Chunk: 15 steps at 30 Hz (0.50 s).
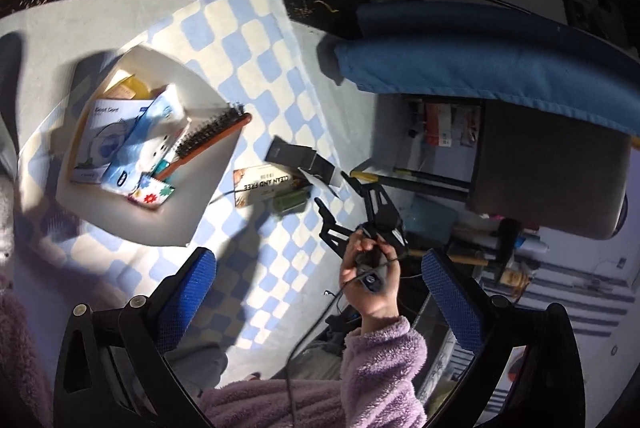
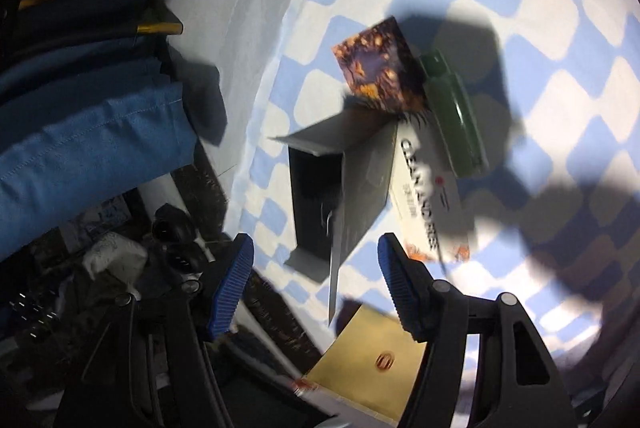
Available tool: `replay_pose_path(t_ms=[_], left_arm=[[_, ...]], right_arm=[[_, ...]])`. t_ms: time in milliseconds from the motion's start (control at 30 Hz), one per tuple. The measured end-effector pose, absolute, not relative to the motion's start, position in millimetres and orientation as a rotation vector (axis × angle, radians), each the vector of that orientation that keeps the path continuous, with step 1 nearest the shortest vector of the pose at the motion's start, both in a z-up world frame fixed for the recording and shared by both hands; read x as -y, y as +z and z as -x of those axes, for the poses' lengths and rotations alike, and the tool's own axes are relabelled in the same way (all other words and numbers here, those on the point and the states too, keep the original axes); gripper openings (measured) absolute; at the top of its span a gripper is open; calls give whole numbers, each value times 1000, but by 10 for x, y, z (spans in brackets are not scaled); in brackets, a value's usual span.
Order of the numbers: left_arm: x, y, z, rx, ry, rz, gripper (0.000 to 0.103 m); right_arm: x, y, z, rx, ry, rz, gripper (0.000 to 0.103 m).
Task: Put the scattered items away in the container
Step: 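Reach the right gripper to the black lidded box on the cloth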
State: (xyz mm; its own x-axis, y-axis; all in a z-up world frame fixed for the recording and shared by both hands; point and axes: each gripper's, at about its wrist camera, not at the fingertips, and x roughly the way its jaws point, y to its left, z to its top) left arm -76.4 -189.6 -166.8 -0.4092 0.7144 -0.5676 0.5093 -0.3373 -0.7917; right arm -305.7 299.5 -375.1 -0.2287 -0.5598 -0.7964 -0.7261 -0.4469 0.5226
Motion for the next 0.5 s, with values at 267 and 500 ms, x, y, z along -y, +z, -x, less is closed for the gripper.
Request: replay_pose_path(t_ms=[267, 500], left_arm=[[1805, -1463, 853, 1582, 1878, 1683, 103], [1478, -1532, 901, 1547, 1749, 1735, 103]], right_arm=[[-2727, -3832, 3104, -1225, 1909, 2002, 4], [-2492, -3443, 2879, -1083, 2093, 2106, 2]])
